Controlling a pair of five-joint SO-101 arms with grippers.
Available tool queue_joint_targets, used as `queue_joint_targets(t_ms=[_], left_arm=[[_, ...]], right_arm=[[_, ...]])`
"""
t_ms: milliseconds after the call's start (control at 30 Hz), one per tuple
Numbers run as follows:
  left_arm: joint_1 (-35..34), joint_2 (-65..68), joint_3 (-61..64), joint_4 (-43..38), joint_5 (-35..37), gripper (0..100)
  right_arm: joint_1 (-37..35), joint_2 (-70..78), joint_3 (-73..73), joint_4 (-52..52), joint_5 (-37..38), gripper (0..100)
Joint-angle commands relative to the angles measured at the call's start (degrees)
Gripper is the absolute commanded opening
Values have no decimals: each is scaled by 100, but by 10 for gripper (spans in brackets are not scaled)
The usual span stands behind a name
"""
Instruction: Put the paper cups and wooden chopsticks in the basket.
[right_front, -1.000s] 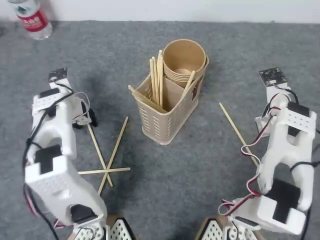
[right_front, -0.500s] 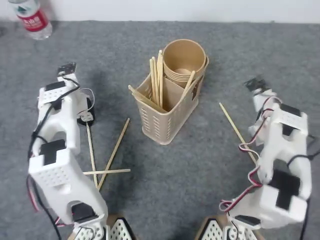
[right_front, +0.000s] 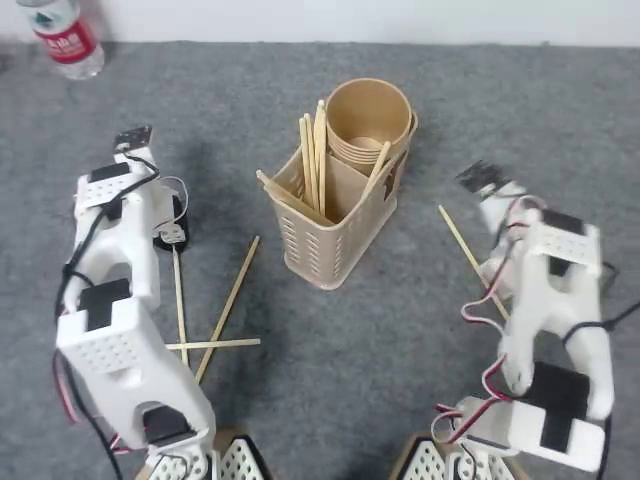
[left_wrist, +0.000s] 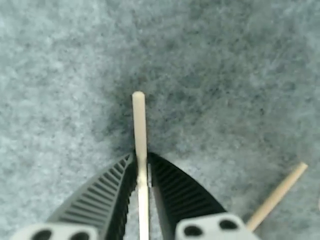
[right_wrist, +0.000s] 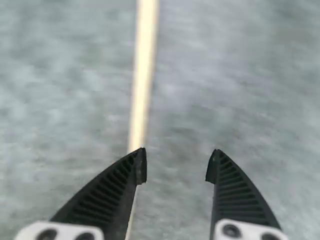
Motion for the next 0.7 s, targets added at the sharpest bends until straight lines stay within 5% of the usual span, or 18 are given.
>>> queue_joint_targets(t_ms=[0, 200, 467, 600, 667], left_arm=[[18, -9, -101, 26, -35, 12], [9, -79, 22, 0, 79, 12], [9, -79, 22, 0, 88, 12], [9, -79, 22, 0, 88, 12], [18, -79, 22, 0, 79, 12]], right_arm=[[-558, -189, 246, -268, 229, 198], [-593, 567, 105, -980, -18, 197], [-453, 2018, -1644, 303, -35, 192], [-462, 2607, -2400, 857, -35, 3], [-470, 2765, -2593, 1059, -9, 33]])
